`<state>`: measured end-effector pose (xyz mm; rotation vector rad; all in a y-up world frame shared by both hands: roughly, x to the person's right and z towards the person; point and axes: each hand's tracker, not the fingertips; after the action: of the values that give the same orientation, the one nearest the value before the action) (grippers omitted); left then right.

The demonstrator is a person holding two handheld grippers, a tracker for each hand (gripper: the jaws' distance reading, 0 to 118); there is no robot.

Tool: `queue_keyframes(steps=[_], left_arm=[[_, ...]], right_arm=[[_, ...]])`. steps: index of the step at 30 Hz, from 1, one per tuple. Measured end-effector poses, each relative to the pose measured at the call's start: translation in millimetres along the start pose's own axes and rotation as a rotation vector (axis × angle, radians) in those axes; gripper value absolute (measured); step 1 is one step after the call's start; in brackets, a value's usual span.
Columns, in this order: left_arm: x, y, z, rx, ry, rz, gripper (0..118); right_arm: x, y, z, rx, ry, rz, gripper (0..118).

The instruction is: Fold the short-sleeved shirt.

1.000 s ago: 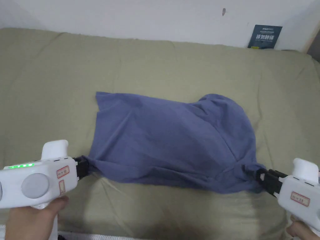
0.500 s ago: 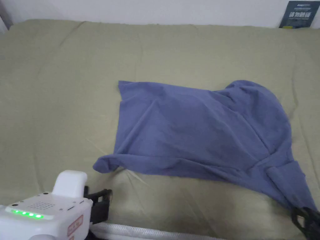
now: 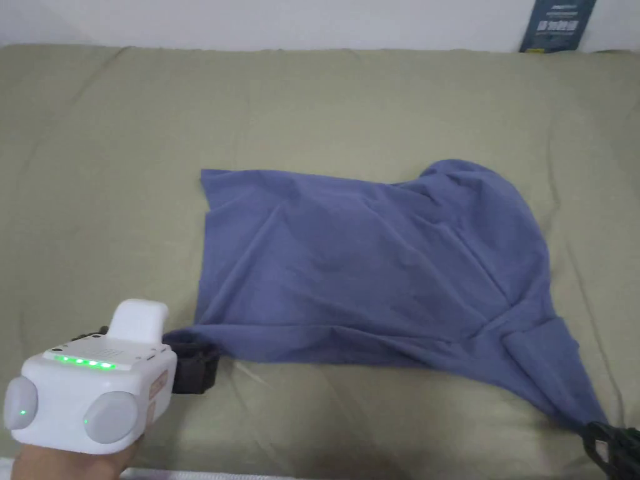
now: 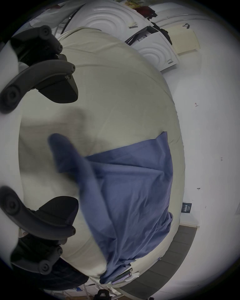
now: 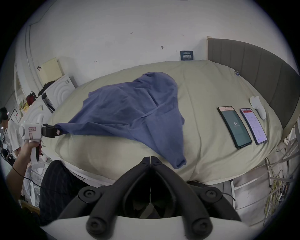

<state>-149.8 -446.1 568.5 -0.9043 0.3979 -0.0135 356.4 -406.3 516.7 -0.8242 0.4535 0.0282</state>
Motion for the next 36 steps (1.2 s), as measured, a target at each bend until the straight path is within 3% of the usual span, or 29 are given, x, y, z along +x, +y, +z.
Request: queue_keyframes(steps=[1, 2, 3, 4, 5, 6, 7, 9, 15, 16, 17, 18, 19, 21, 24, 26, 29, 31, 34, 36], left_arm=[[6, 5, -6, -0.004, 0.003, -0.005, 73], [12, 11, -11, -0.019, -0.011, -0.007, 0], [16, 12, 7, -0.029, -0.025, -0.007, 2], [23, 12, 4, -0.089, -0.025, 0.004, 2], [38, 13, 7, -0.053, -0.032, -0.002, 2], [49, 16, 9, -0.052, -0.035, -0.010, 2], [27, 12, 8, -0.050, -0.045, -0.001, 2], [33, 13, 11, -0.034, -0.070, 0.021, 2], [15, 7, 16, -0.033, -0.090, 0.035, 2], [15, 7, 16, -0.034, -0.098, 0.035, 2], [16, 7, 17, -0.038, -0.123, 0.035, 2], [18, 7, 17, -0.040, -0.133, 0.035, 2], [13, 6, 16, -0.041, -0.161, 0.048, 2], [13, 7, 19, -0.056, -0.147, 0.018, 2], [5, 13, 28, -0.061, -0.176, 0.012, 2], [1, 24, 36, -0.066, -0.209, -0.004, 2], [-6, 47, 37, -0.084, -0.299, -0.025, 2], [-10, 64, 32, -0.086, -0.333, 0.006, 2], [-20, 95, 12, -0.088, -0.372, 0.087, 2], [-26, 116, -6, -0.098, -0.379, 0.164, 2]], right_arm=[[7, 4, -3, -0.010, -0.011, -0.004, 0], [8, 4, -6, -0.017, -0.021, -0.005, 0], [8, 4, -7, -0.024, -0.034, -0.001, 0], [10, 7, -10, -0.030, -0.048, 0.012, 8], [13, 10, -14, -0.030, -0.050, 0.021, 36], [13, 12, -17, -0.037, -0.045, 0.032, 80], [12, 16, -23, -0.055, -0.023, 0.056, 116], [13, 23, -34, -0.095, -0.027, 0.086, 118], [23, 46, -83, -0.187, -0.145, 0.154, 117], [25, 49, -91, -0.250, -0.133, 0.152, 110], [21, 41, -95, -0.271, -0.113, 0.127, 81], [21, 41, -97, -0.256, -0.131, 0.122, 20], [19, 38, -96, -0.263, -0.172, 0.116, 6], [16, 43, -86, -0.247, -0.070, 0.090, 6], [12, 57, -62, -0.195, -0.007, 0.020, 6], [29, 73, -45, -0.165, 0.056, -0.039, 6], [32, 113, -37, -0.173, 0.069, -0.012, 7], [36, 142, -42, -0.170, 0.092, 0.015, 7], [52, 187, -66, -0.203, 0.238, -0.116, 7], [60, 215, -88, -0.209, 0.235, -0.136, 7]])
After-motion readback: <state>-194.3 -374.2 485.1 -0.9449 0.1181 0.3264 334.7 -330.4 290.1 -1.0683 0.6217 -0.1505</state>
